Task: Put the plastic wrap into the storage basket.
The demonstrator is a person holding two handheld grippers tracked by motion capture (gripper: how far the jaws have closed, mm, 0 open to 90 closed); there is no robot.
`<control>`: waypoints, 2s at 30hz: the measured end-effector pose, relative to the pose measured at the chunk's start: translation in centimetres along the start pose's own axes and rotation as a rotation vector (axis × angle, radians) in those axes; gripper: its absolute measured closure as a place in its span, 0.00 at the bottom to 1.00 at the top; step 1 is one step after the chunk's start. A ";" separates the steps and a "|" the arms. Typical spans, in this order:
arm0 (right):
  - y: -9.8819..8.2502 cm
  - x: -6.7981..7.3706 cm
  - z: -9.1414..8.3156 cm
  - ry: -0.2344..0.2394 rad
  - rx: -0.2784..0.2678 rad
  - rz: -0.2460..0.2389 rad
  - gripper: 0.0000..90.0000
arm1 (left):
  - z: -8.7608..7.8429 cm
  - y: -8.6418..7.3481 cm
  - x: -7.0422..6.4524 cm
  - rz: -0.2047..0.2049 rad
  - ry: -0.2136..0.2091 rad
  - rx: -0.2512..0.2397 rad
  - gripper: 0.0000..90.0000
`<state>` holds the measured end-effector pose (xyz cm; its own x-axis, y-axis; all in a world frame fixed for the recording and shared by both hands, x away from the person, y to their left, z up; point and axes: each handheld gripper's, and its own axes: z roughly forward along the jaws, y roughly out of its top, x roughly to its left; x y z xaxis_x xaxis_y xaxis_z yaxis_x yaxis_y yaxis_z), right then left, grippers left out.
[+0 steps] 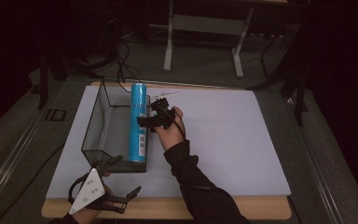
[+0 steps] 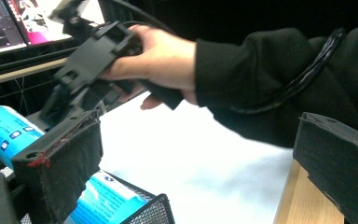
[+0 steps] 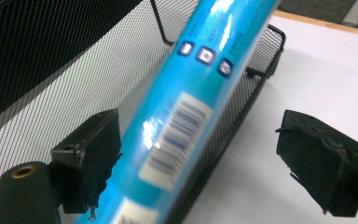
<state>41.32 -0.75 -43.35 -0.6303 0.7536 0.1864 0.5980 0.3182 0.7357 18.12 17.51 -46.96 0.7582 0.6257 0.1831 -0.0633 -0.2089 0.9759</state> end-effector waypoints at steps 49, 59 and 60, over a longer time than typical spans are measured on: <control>-13.2 -13.1 -15.3 -0.134 -0.059 0.037 0.15 | 0.9 -0.4 -0.2 -0.007 -0.018 0.039 0.02; -15.2 -14.1 -16.8 -0.151 -0.061 0.043 0.15 | 0.9 -0.4 -0.2 -0.004 -0.018 0.040 0.02; -15.4 -14.1 -17.1 -0.156 -0.066 0.047 0.15 | 0.9 -0.4 -0.2 -0.005 -0.018 0.039 0.02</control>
<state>32.56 -26.11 -46.22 -0.5147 0.8486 0.1220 0.5881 0.2459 0.7705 18.56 16.84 -47.51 0.7702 0.6131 0.1758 -0.0342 -0.2355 0.9713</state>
